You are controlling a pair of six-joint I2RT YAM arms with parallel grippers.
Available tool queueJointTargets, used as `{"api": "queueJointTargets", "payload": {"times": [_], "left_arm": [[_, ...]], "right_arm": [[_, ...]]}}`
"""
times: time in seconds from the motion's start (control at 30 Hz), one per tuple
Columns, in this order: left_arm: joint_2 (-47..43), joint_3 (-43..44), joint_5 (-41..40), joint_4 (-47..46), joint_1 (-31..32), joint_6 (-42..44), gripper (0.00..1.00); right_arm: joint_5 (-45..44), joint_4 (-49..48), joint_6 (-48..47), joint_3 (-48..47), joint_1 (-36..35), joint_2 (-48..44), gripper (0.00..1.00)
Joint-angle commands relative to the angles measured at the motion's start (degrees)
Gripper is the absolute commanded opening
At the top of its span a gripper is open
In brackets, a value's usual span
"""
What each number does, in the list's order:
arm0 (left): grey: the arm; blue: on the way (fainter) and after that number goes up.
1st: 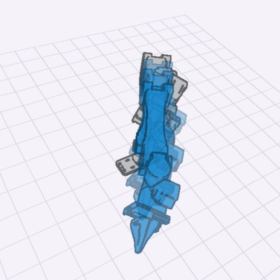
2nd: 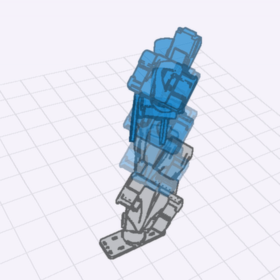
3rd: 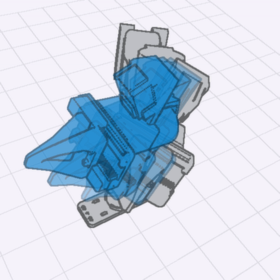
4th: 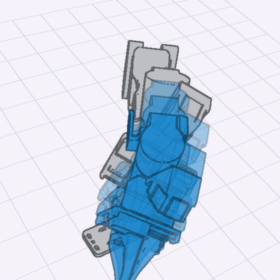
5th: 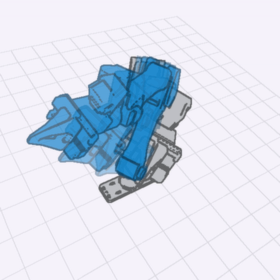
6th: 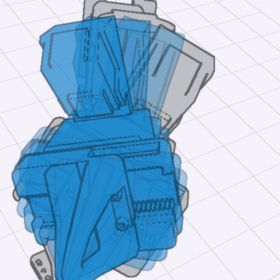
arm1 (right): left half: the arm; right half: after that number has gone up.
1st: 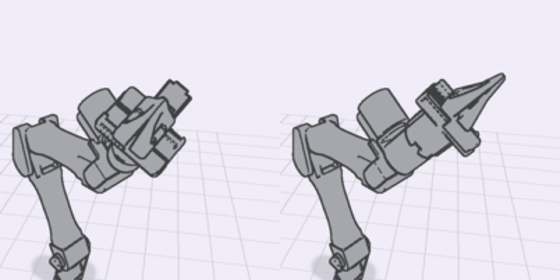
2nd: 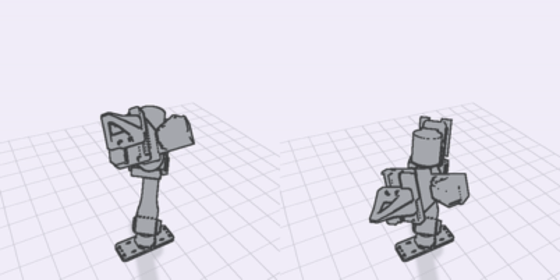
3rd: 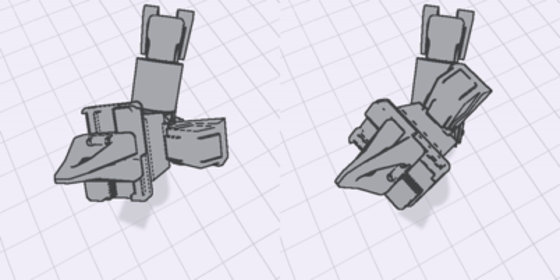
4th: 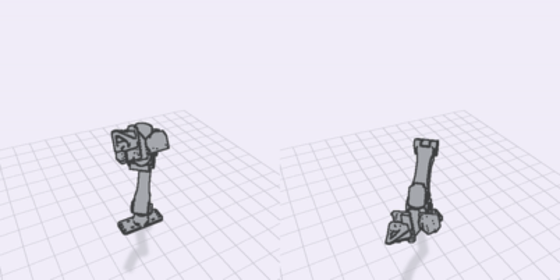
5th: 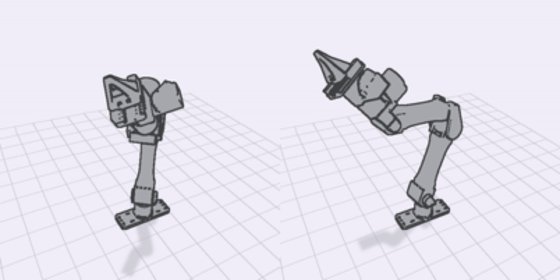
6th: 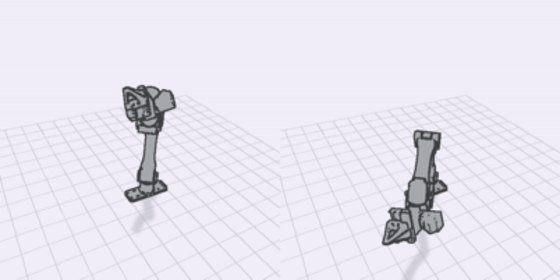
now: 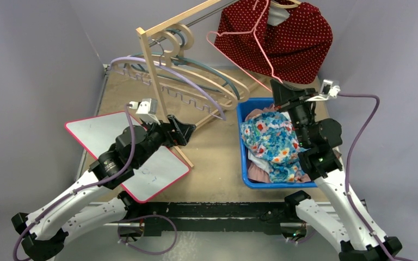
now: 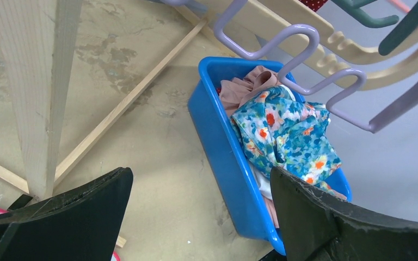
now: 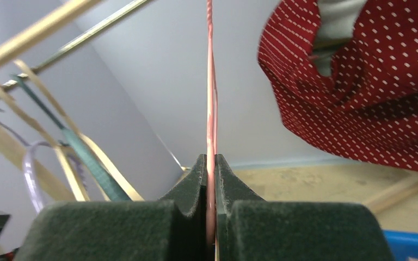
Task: Remove the skirt from the hanger
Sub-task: Place the hanger at the clothesline.
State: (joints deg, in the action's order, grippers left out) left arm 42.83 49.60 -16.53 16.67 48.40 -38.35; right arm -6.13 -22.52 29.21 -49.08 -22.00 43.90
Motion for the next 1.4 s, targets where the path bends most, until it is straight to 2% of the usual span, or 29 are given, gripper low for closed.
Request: {"api": "queueJointTargets", "payload": {"times": [0.0, 0.5, 0.73, 1.0, 1.37], "left_arm": [[-0.56, 2.33, -0.31, -0.88, -0.06, -0.06, 0.97], [-0.15, 2.75, 0.33, -0.92, -0.06, -0.05, 1.00], [-1.19, 2.76, -0.34, -0.24, -0.08, -0.35, 1.00], [-0.43, 2.82, 0.25, -0.84, -0.06, -0.51, 1.00], [-0.20, 2.61, -0.07, -1.02, -0.09, -0.24, 1.00]], "right_arm": [[3.68, -13.08, 4.19, 0.58, 0.18, -0.86, 0.00], [11.69, -25.99, 19.92, 4.31, 0.12, 4.36, 0.00], [11.98, -29.85, 27.83, 6.06, 0.12, 6.15, 0.00], [11.84, -32.63, 36.90, 7.21, 0.12, 8.81, 0.00], [11.69, -32.84, 41.59, 6.53, 0.17, 10.66, 0.00]]}}
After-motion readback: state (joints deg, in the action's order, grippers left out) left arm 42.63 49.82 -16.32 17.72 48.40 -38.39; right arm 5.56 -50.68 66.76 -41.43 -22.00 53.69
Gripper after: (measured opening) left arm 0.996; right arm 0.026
